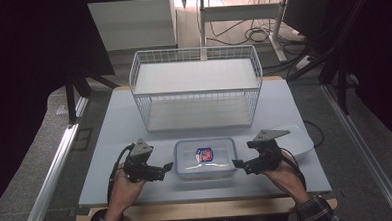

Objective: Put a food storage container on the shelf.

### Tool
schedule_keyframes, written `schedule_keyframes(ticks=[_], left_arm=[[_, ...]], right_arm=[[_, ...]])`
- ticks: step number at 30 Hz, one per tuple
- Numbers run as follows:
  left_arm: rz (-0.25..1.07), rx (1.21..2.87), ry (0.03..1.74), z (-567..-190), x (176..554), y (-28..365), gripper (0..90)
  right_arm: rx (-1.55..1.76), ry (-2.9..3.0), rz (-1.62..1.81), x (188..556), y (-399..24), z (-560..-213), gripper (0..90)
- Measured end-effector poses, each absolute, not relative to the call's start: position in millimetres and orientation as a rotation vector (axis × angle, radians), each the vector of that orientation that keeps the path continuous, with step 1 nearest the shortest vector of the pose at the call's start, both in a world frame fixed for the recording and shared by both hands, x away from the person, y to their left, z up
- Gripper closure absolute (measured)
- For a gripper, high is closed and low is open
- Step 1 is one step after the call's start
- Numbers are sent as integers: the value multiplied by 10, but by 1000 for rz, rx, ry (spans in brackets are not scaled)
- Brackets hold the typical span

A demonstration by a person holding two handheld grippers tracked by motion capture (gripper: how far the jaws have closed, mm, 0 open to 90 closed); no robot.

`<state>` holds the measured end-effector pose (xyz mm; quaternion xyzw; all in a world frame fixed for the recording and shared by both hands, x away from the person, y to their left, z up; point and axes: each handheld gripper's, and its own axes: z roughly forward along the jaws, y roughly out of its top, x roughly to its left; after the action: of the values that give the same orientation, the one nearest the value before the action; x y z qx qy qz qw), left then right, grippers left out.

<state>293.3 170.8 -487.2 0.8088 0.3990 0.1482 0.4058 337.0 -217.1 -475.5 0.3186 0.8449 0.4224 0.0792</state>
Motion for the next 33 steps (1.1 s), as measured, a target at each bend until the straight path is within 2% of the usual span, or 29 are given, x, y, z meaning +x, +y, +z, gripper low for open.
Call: schedule_keyframes(ticks=[5,8,9,10,14,15,16,17,18,21,23,24,25,26,27,30,31,32,33], left_arm=[[308,2083,985,-4878,3000,1619,34],[245,2078,981,-4892,3058,1558,48],[220,2078,980,-4899,3087,1539,48],[163,2061,984,-4917,3149,1511,56],[88,2045,1003,-4976,3248,1483,73],[44,2021,1012,-5004,3279,1481,66],[-68,1992,1026,-5075,3341,1473,40],[-68,1992,1026,-5075,3341,1473,29],[-175,1965,1017,-5149,3372,1463,28],[-240,1961,1016,-5194,3373,1426,13],[-243,1961,1034,-5172,3350,1434,54],[-243,1956,1041,-5158,3331,1451,88],[-254,1949,1048,-5150,3316,1476,88],[-265,1929,1061,-5151,3296,1500,154],[-277,1913,1064,-5153,3278,1528,154],[-301,1847,1083,-5139,3200,1624,285],[-301,1847,1083,-5139,3200,1624,328],[-312,1797,1094,-5138,3160,1673,367],[-312,1797,1094,-5138,3160,1673,405]], right_arm=[[1003,2568,1255,3438,-2070,-4783,23],[1004,2611,1222,3473,-2000,-4761,38],[1023,2619,1204,3512,-1970,-4755,67],[1041,2631,1211,3539,-1960,-4761,77],[1083,2665,1205,3613,-1943,-4808,75],[1110,2677,1226,3636,-1949,-4827,75],[1154,2704,1259,3676,-1962,-4866,73],[1154,2704,1259,3676,-1962,-4866,73],[1202,2729,1292,3705,-1966,-4903,77],[1267,2777,1324,3727,-1968,-4948,92],[1302,2800,1342,3724,-1969,-4972,106],[1321,2791,1339,3702,-1988,-4947,164],[1321,2791,1339,3702,-1988,-4947,164],[1351,2781,1349,3679,-2029,-4922,223],[1351,2781,1349,3679,-2029,-4922,223],[1413,2738,1429,3638,-2130,-4904,357],[1413,2738,1429,3638,-2130,-4904,357],[1438,2720,1461,3600,-2175,-4879,416],[1438,2720,1461,3600,-2175,-4879,416]])
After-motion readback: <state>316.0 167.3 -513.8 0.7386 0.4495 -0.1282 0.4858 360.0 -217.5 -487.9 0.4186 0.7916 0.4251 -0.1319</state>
